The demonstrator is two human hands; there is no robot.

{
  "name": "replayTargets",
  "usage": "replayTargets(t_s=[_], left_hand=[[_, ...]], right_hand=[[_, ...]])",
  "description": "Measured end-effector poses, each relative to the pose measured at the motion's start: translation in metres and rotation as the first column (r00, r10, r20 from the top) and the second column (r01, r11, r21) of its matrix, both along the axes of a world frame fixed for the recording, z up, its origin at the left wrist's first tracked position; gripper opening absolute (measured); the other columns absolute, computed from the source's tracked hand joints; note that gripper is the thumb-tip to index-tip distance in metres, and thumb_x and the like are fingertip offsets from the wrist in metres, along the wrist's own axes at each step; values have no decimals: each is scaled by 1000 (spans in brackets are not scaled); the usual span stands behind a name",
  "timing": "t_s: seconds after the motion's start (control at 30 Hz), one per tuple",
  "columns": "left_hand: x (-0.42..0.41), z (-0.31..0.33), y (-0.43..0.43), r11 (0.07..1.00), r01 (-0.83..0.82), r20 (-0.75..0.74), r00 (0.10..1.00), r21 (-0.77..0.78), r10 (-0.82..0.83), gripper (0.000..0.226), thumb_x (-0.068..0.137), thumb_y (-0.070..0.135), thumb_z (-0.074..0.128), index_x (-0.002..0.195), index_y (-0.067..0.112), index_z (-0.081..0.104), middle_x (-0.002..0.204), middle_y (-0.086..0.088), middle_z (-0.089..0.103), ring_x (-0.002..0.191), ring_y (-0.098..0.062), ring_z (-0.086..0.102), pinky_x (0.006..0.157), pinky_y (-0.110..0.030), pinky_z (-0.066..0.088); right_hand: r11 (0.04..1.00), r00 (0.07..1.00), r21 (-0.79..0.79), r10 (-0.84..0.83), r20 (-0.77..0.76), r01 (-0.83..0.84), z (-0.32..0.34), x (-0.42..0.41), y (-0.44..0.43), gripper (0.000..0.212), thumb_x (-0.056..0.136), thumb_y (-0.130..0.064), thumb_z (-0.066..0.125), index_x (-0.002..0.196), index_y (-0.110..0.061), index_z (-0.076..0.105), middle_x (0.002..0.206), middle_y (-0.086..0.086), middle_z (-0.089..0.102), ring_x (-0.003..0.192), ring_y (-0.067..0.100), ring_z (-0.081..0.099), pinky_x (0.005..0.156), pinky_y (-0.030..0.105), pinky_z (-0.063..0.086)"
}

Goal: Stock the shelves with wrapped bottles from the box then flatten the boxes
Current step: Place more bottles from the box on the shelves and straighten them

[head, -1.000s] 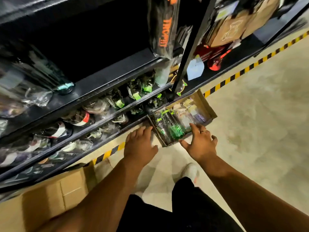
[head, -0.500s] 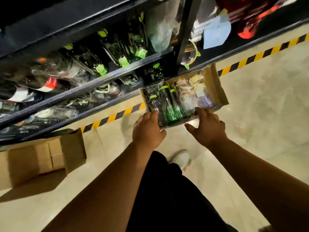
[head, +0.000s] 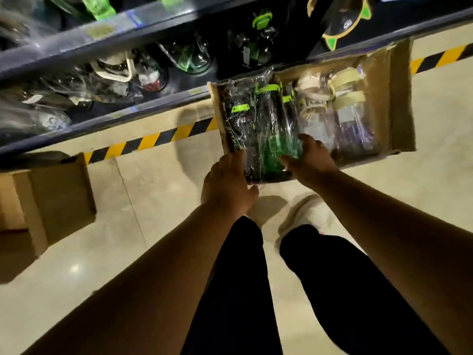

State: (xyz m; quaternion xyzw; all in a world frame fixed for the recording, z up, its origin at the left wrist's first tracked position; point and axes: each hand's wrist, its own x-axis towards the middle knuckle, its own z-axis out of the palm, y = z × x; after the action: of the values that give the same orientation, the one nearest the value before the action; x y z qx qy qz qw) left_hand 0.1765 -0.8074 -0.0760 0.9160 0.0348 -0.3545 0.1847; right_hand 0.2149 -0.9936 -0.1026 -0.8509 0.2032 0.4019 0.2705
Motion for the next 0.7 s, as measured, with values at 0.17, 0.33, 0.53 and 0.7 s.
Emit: replayTargets(t_s=[0.17,0.33,0.53,0.7], left_hand=[[1,-46,1,988,-151,-6,988,-42,151,77,81,36,74,146,22,36,141,-6,47,128,-28,47,104,-43,44],[-1,-76,1,959,-280,2,960,-47,280,73,79,37,72,142,19,42,136,-11,50,124,-32,50,98,-48,49],[-8,-86,-15,932,-362,50,931,1,361,78,74,63,40,139,20,45,136,-8,50,127,-28,45,102,-41,43],[16,-78,-35,805,-557,0,823,-203,569,40,99,46,46,127,19,56,119,-8,63,104,-25,59,86,-31,48]], right_hand=[[991,985,18,-133,-108,135,-77,24,11,96,82,-51,73,153,-17,17,150,18,33,134,41,41,107,47,42],[975,975,125,-167,-149,186,-134,32,14,100,77,-28,83,150,-10,18,148,16,42,128,31,49,83,14,38],[952,968,183,-231,-100,246,-133,34,-4,104,70,-31,88,149,-10,23,150,14,42,135,32,43,109,26,36],[907,954,298,-276,-116,299,-98,35,-22,98,61,-48,90,138,-12,43,127,8,63,114,27,63,98,38,52]])
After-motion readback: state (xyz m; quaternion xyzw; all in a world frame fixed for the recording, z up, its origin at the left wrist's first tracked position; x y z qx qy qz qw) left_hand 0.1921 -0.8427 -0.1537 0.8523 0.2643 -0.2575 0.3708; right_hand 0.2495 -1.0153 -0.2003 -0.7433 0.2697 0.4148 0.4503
